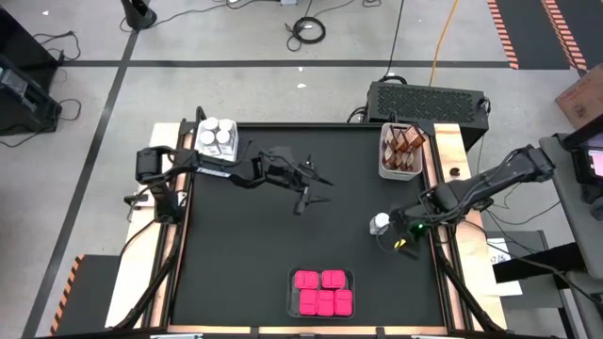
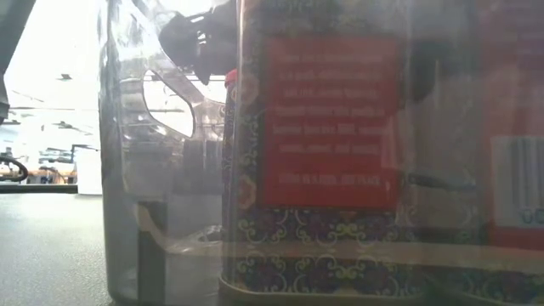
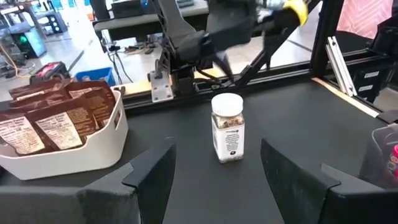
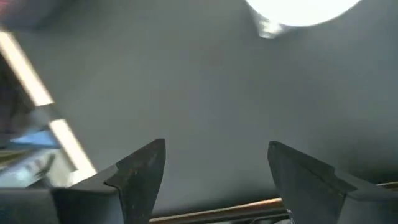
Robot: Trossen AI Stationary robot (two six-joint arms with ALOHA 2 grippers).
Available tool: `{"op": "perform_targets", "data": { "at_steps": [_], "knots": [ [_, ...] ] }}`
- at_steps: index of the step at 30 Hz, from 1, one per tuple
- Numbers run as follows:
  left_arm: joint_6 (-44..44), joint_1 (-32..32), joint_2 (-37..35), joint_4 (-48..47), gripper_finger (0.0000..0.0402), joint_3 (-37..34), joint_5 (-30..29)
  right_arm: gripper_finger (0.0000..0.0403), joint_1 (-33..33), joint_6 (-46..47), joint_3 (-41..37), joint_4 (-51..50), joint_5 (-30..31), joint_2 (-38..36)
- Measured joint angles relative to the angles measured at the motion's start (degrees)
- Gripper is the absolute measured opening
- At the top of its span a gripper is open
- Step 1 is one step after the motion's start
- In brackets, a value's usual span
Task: Sort spices by type
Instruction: Put the white seasoning bottle into the left white bin
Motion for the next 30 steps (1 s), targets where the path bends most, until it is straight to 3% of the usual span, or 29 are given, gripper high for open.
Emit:
{"op": "perform_targets", "data": {
  "at_steps": [5,10,19,25,30],
  "knots": [
    [0.0,-0.02,1.18,-0.2,0.0238,0.7,-0.02,0.0266,0.97,-0.01,-8.14,5.09,0.83,-0.15],
    [-0.02,-0.02,1.23,-2.85,0.0238,0.7,-0.04,0.0217,1.39,-1.48,-16.44,15.49,-1.65,-0.92],
    [-0.02,0.0,1.23,-3.06,0.0238,0.7,-0.09,0.0019,1.36,-6.32,-18.55,18.51,2.86,-3.67],
    [-0.02,0.0,1.23,-3.35,0.0238,0.7,-0.13,0.0008,1.01,-10.59,-19.29,20.73,13.07,-4.76],
    [0.02,0.0,1.23,-4.16,0.0238,0.7,-0.17,0.0003,0.38,-11.09,-21.55,27.95,14.79,-4.79]
  ]
}}
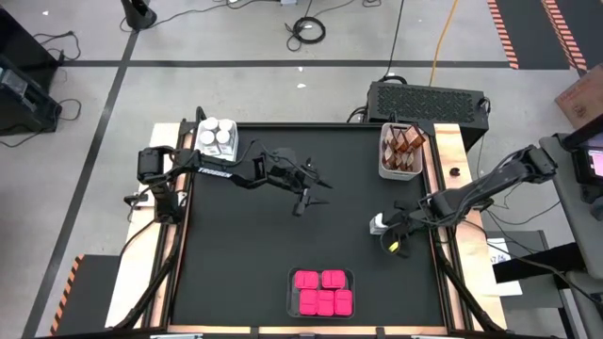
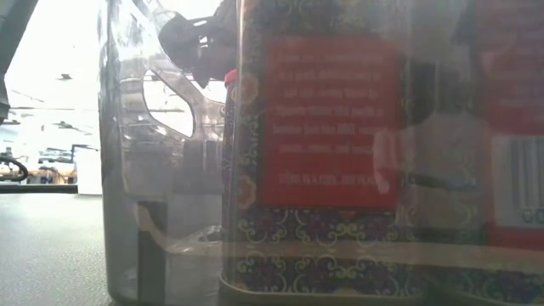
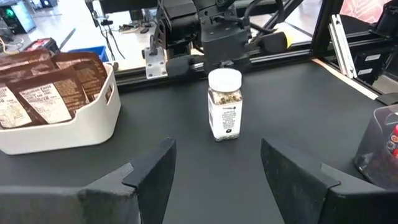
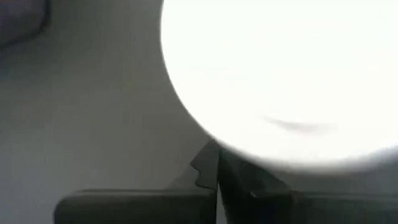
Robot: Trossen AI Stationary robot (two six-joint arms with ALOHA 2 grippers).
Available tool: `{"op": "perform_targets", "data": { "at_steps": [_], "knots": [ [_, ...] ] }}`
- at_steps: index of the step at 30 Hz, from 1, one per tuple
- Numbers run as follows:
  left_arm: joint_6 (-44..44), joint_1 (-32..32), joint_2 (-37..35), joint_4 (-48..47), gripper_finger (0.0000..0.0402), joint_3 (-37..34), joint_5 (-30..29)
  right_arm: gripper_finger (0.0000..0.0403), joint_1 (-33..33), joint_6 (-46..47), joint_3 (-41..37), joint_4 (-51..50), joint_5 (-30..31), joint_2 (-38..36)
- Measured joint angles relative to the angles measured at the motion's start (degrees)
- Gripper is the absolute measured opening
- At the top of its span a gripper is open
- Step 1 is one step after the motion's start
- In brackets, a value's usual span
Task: Sort spices by type
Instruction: Put the white seasoning bottle into the left white bin
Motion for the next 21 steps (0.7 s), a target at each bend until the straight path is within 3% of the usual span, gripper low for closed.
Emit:
{"op": "perform_targets", "data": {
  "at_steps": [4,11,21],
  "knots": [
    [0.0,0.11,0.0,-1.24,0.0238,0.0,-0.04,0.0001,-0.38,-0.93,-3.74,9.14,-0.04,0.02],
    [0.02,0.11,0.0,-1.29,0.0238,0.0,-0.04,0.0001,-2.11,-1.72,-7.45,12.9,4.7,0.02],
    [0.04,-0.18,1.11,5.9,0.0238,0.0,-0.04,0.0,-6.58,-15.55,-7.67,24.64,10.58,0.02]
  ]
}}
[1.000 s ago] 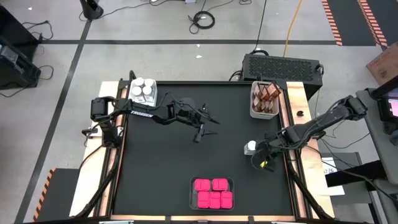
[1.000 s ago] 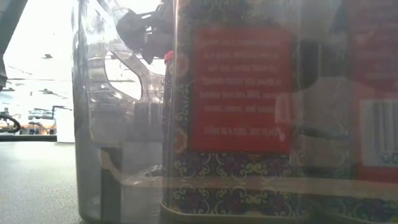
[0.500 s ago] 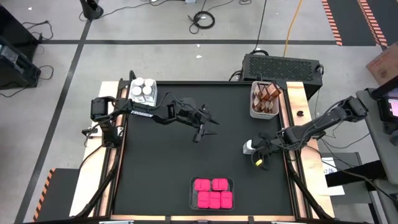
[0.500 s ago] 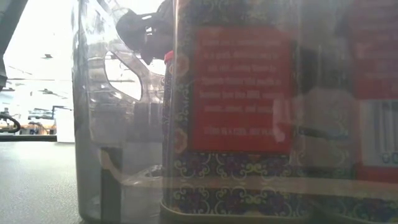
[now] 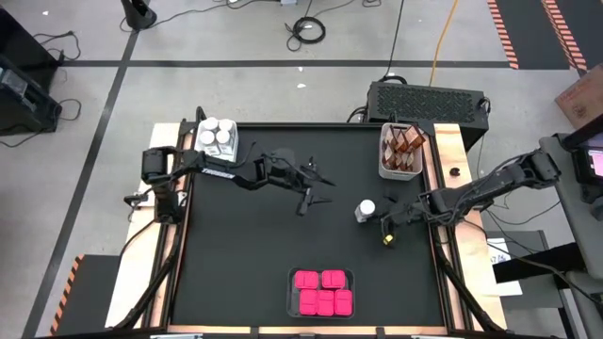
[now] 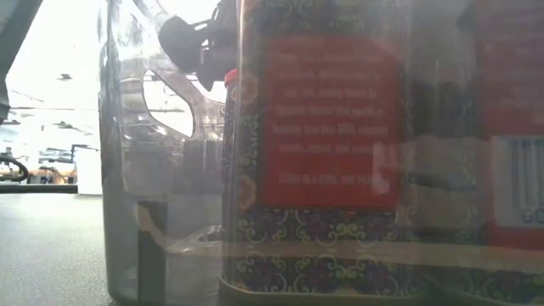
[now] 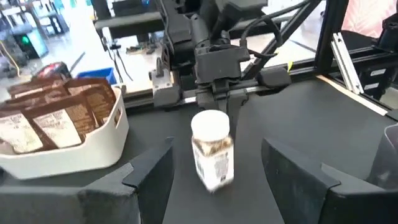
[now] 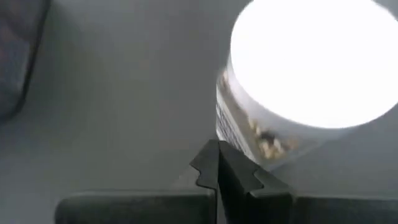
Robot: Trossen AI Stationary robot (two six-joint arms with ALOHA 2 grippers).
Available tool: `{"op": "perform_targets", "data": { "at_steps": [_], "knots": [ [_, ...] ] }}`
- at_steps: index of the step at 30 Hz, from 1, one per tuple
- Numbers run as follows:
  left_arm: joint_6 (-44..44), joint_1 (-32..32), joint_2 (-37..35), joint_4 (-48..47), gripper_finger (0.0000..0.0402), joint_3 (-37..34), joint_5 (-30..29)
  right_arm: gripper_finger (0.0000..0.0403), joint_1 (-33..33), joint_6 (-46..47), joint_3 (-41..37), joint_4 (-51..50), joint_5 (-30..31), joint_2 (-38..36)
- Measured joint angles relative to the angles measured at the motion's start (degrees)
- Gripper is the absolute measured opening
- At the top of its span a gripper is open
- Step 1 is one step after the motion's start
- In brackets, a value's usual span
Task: Sort spices by type
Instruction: Put the white seasoning bottle into the left white bin
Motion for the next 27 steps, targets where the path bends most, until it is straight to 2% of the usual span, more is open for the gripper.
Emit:
{"op": "perform_targets", "data": {
  "at_steps": [5,15,22,27],
  "knots": [
    [0.01,-1.03,4.82,4.49,0.0238,1.53,0.02,0.0,-1.66,-1.9,0.0,4.54,-0.19,0.0],
    [-0.56,-2.16,16.95,4.4,0.0238,13.51,1.53,0.0,-1.75,1.69,0.0,3.63,-2.32,0.0],
    [-5.97,-2.4,21.89,4.17,0.0238,18.43,1.46,0.0,-1.73,2.95,0.0,3.45,-3.63,0.0],
    [-3.68,-3.57,22.87,4.06,0.0247,19.34,1.54,0.0,-1.73,1.67,0.0,3.09,-3.63,0.0]
  ]
}}
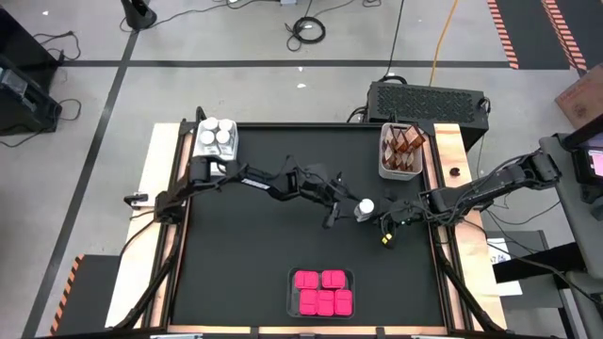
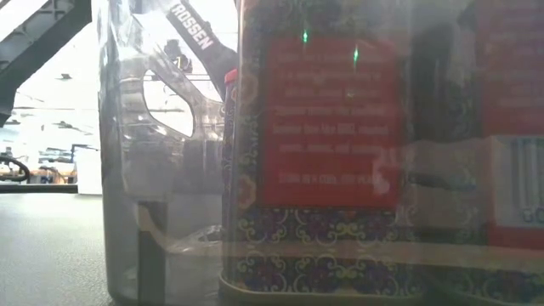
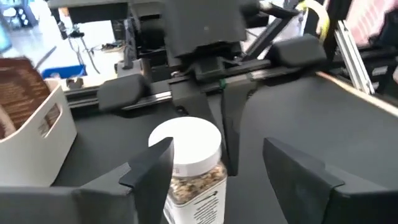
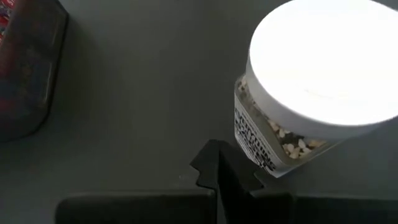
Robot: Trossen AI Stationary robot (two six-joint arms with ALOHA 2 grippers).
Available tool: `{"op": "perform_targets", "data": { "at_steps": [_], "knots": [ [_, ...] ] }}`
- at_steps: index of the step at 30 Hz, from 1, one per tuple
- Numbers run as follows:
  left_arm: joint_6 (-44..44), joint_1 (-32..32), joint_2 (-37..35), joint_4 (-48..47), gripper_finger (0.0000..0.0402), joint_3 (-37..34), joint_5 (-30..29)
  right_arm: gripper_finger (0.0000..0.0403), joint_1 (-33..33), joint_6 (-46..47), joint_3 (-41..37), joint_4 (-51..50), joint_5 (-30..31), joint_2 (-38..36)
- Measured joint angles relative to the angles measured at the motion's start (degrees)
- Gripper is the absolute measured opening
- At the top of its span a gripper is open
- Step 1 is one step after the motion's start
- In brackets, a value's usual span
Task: Sort spices by type
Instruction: Put the white seasoning bottle into the left white bin
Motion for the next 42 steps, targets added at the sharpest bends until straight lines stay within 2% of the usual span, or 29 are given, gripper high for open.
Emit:
{"op": "perform_targets", "data": {
  "at_steps": [5,10,13,19,22,25,31,42],
  "knots": [
    [2.18,-0.82,0.08,0.53,0.0301,0.23,-3.08,0.0,0.0,-0.14,0.0,-0.74,-0.76,0.0],
    [2.23,-1.16,0.06,0.38,0.0374,1.91,-9.22,0.0,0.04,-0.12,0.0,-0.75,-1.51,0.0],
    [2.22,-1.53,0.06,0.23,0.0396,2.38,-10.48,0.0,0.04,-0.12,0.0,-0.75,-1.51,0.0],
    [2.2,-2.46,0.06,0.18,0.0391,2.38,-10.8,0.0,0.04,0.17,0.0,-0.66,-1.25,0.0],
    [2.19,-2.83,0.23,0.94,0.0391,2.42,-13.04,0.0,0.04,0.49,0.0,-0.44,-1.2,0.01],
    [-0.05,-2.78,3.09,3.53,0.0391,4.67,-13.11,0.0,0.02,0.5,0.0,-0.14,-1.2,0.02],
    [-1.41,-3.87,7.46,-0.97,0.039,10.14,-12.97,0.0,0.1,3.04,0.0,0.19,-1.22,0.02],
    [-0.72,-3.98,7.36,-4.11,0.039,10.64,-15.05,0.0,0.13,1.05,0.0,0.1,-1.2,0.02]
  ]
}}
